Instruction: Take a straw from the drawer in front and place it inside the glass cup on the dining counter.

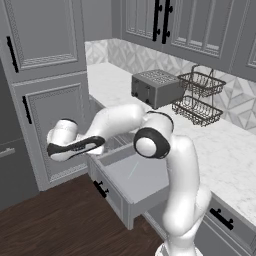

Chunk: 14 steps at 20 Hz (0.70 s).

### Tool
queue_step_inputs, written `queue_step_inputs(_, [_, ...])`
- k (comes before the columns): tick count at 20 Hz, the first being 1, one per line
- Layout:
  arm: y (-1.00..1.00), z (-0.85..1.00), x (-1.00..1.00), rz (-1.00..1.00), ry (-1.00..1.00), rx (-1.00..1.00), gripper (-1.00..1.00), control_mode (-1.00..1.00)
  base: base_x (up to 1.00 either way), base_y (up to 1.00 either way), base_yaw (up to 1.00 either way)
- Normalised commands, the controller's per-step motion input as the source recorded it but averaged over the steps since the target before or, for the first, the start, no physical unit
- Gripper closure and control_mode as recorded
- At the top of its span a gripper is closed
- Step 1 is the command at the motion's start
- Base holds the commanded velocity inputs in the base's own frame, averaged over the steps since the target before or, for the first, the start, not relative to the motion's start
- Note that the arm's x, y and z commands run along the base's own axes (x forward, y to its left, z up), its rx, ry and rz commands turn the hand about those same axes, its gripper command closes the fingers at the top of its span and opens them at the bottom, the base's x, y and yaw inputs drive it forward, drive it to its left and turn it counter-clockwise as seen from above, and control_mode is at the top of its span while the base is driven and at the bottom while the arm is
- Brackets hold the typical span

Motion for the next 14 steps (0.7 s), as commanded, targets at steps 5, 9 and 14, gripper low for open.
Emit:
queue_step_inputs(5, [-0.37,0.24,-0.17,-0.01,-0.58,0.17,-1.0,-1.0,0.0,0.0,0.0])
queue_step_inputs(9, [-0.19,0.02,-0.26,0.05,-0.38,0.37,-1.0,-1.0,0.0,0.0,0.0])
queue_step_inputs(14, [-0.21,0.0,-0.24,0.13,-0.13,0.48,-1.0,-1.0,0.0,0.0,0.0])
